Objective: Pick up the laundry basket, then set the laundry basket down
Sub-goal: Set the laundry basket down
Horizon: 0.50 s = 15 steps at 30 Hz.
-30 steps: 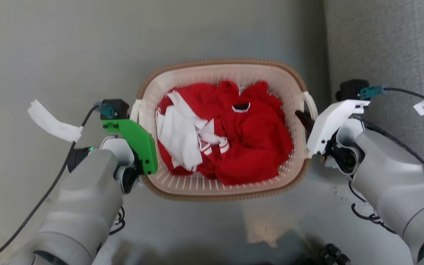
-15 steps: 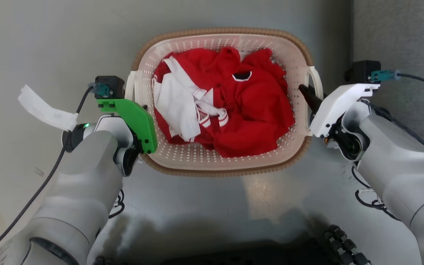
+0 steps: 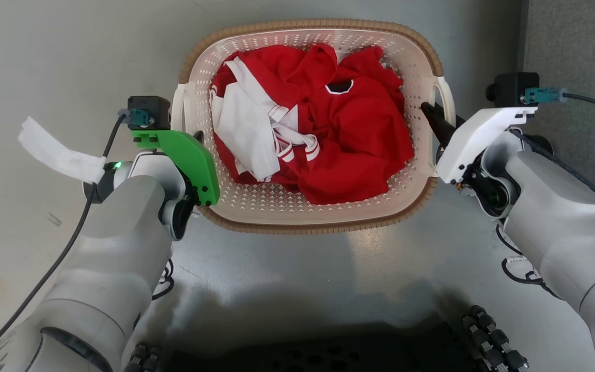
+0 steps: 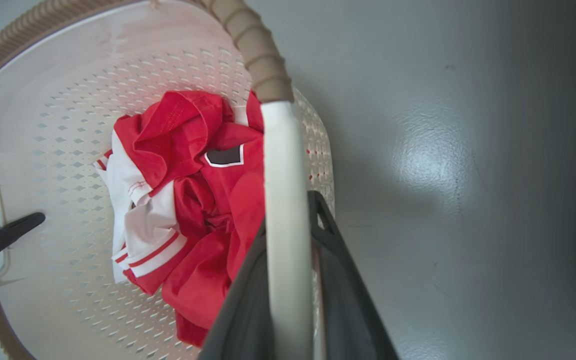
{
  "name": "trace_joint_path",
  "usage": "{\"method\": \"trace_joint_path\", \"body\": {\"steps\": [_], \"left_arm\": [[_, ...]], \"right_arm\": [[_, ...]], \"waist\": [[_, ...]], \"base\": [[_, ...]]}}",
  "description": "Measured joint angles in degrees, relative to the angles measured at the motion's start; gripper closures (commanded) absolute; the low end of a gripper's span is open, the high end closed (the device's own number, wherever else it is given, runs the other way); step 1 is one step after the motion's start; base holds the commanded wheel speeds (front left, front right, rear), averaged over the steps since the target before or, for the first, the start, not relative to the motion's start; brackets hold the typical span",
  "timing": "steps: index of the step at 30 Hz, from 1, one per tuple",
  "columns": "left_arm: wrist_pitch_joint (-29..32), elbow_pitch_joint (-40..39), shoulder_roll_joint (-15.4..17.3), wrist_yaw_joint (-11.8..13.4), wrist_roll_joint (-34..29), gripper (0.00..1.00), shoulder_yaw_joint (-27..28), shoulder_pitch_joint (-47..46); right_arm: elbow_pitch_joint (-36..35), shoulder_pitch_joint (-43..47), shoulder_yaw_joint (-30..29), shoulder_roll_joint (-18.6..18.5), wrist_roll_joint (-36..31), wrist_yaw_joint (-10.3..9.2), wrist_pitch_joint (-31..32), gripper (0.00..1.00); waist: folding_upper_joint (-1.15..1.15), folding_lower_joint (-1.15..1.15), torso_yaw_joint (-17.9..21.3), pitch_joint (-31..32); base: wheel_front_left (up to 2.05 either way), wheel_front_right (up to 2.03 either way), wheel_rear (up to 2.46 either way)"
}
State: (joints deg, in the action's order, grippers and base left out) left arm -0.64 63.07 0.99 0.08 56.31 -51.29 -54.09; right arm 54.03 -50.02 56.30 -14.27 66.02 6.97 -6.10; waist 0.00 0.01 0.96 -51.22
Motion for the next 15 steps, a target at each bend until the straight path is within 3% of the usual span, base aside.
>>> {"method": "trace_joint_path", "body": {"steps": [4, 5, 6, 7, 15], "left_arm": [[-0.43, 0.01, -0.01, 0.0, 0.42, 1.0, -0.46, -0.02], [-0.48, 0.01, -0.01, -0.01, 0.42, 0.75, -0.52, -0.02], [-0.85, 0.01, -0.01, 0.0, 0.42, 0.38, -0.57, -0.02], [-1.21, -0.01, 0.04, -0.01, 0.42, 0.0, -0.6, -0.05], [-1.44, 0.42, 0.2, -0.07, 1.59, 0.0, -1.44, -0.04]], "right_arm": [[0.02, -0.01, 0.34, -0.13, 0.01, 0.0, -0.51, 1.0], [0.05, -0.02, 0.35, -0.13, 0.02, 0.0, -0.57, 0.33], [0.05, -0.03, 0.36, -0.14, 0.08, 0.08, -0.96, 0.0], [0.05, -0.08, 0.41, -0.21, 0.09, 0.09, -1.08, 0.0], [0.55, -0.59, 1.32, -0.31, 0.13, 0.09, -2.43, 0.0]], "waist": [[0.0, 0.0, -0.04, -0.16], [0.0, 0.0, -0.04, -0.16], [0.0, 0.0, -0.04, -0.16], [0.0, 0.0, -0.05, -0.13], [0.0, 0.0, -0.03, 0.66]], "base": [[0.0, 0.0, 0.0], [0.0, 0.0, 0.0], [0.0, 0.0, 0.0], [0.0, 0.0, 0.0], [0.0, 0.0, 0.0]]}}
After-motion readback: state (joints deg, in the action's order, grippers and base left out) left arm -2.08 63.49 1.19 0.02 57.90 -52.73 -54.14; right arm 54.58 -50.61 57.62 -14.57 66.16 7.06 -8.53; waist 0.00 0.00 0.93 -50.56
